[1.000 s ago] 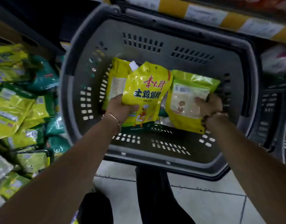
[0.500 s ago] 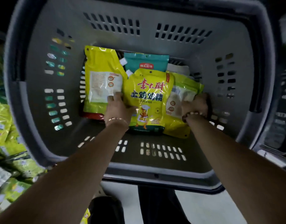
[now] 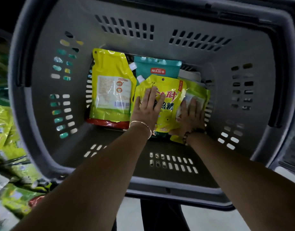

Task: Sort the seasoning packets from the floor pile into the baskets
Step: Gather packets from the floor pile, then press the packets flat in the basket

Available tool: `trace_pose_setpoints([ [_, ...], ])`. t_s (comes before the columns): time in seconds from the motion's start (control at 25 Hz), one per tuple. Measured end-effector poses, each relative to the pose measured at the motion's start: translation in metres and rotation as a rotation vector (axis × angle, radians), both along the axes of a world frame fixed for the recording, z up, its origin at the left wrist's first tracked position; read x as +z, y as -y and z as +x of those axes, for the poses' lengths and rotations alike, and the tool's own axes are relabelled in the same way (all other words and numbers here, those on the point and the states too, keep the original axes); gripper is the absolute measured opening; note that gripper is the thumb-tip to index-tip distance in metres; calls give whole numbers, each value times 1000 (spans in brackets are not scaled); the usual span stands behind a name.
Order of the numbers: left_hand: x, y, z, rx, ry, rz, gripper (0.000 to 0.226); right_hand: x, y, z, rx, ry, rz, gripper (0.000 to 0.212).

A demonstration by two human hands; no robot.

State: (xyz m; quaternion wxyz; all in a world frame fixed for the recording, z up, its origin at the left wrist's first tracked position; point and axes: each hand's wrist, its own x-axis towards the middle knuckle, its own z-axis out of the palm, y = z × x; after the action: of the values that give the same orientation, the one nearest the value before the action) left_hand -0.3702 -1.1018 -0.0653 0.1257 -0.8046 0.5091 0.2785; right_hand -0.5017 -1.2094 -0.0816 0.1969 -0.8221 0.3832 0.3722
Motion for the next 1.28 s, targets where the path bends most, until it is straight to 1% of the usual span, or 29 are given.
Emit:
trace_pose_setpoints([
  [0.08,5,3,9,-9,-61,31,108,7,2,1,30,-10,-7,131],
  [0.12,8,4,15,-25,-88,33,106,13,4,2,23,11,-27,121],
  [0.24,34,8,36,-40,-176,36,84,41,6,9,-96,181,-156,82],
  [0.32,63,1,51,91,-222,-11,72,64,-4,22,-161,289,-202,71],
  [0.36,79,-6,59,182,-227,-79,66,76,-11,30,-182,353,-204,69],
  [0.48,134,-45,83,442,-250,-406,47,114,-38,64,-177,564,-195,63],
  [0.56,168,-82,99,622,-293,-584,41,141,-64,96,-167,673,-167,60],
  [0.68,201,-152,125,861,-278,-679,42,180,-120,151,-174,814,-71,55],
  [0.8,215,-222,148,976,-225,-664,42,213,-180,201,-157,875,82,51],
  [0.92,215,-288,169,1093,-221,-553,43,231,-236,244,-131,850,200,49],
  [1.04,208,-341,190,1197,-233,-455,53,222,-285,281,-89,742,265,41],
  [1.08,204,-355,196,1199,-235,-436,56,211,-296,293,-117,682,290,40],
  [1.16,189,-375,205,1186,-227,-397,58,173,-308,318,-264,530,321,37],
  [1.28,147,-394,214,1270,-278,-368,56,88,-301,350,-467,273,239,33],
])
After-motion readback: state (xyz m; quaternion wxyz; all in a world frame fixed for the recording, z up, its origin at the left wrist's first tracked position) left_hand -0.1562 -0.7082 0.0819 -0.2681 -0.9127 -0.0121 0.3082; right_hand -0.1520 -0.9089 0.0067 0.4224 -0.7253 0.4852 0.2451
